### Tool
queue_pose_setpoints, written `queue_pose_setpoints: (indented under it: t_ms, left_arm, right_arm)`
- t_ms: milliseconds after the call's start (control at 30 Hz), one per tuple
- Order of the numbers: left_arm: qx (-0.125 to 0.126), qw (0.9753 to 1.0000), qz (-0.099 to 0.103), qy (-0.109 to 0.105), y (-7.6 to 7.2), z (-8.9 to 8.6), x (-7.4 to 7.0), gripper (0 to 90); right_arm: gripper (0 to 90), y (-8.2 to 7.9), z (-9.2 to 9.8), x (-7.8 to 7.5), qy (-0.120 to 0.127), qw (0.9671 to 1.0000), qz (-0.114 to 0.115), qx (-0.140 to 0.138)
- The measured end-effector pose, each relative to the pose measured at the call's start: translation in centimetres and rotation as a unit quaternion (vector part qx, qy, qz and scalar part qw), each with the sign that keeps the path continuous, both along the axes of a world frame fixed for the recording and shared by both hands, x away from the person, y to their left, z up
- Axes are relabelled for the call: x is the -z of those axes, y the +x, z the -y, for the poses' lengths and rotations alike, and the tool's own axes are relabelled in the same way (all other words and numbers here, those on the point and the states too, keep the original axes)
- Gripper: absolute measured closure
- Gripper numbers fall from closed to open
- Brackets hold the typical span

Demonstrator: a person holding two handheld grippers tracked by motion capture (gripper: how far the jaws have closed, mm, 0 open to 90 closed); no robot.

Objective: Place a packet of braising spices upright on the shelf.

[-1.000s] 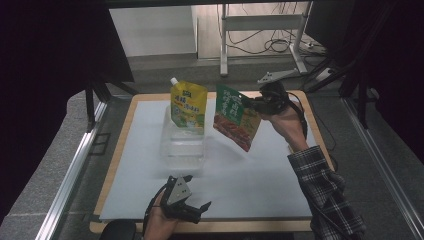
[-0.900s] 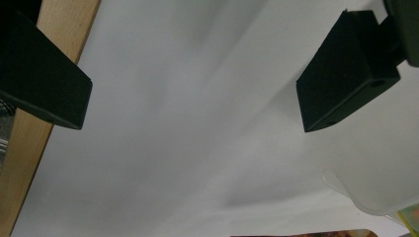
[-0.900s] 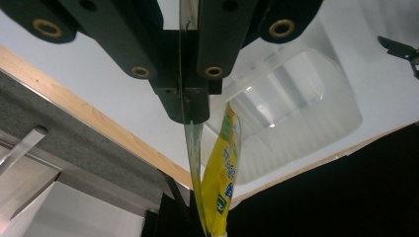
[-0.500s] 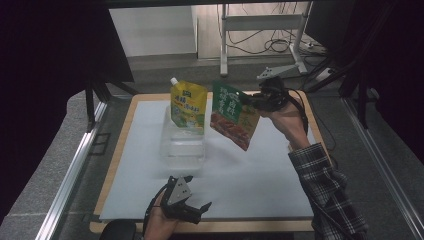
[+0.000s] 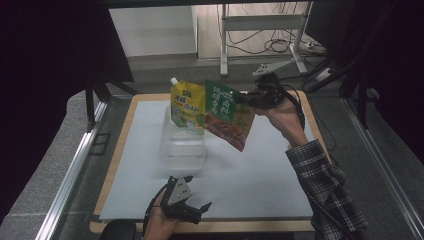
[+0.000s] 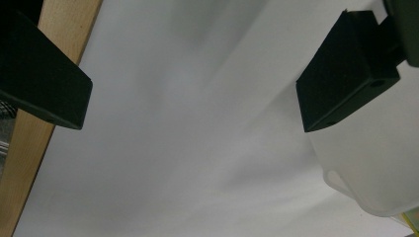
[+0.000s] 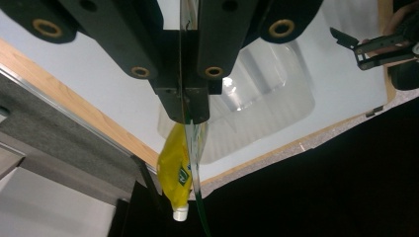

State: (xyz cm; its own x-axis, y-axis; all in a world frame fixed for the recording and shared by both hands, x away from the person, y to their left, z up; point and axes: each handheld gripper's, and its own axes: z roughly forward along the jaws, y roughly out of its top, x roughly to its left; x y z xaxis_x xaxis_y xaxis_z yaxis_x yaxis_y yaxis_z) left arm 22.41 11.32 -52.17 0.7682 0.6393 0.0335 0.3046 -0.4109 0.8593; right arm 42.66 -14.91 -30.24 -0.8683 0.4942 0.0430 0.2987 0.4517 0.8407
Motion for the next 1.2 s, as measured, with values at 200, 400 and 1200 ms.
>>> queue_pose_setpoints:
  t_ms: [200,400,1200]
  left_arm:
    - [-0.003,1.0000,0.000,-0.006,0.0,-0.1,0.0,0.4]
    - [-0.002,1.0000,-0.001,-0.006,0.0,-0.2,0.0,0.3]
    - [-0.001,1.0000,-0.001,-0.007,0.0,-0.2,-0.1,0.3]
  right_arm:
    - [89.3,0.3,-1.3,-0.1,0.001,0.9999,0.003,-0.013]
    - [89.3,0.6,-2.3,0.2,0.010,0.9997,-0.001,-0.023]
    - [89.3,2.1,-8.0,0.0,0.009,0.9980,-0.001,-0.063]
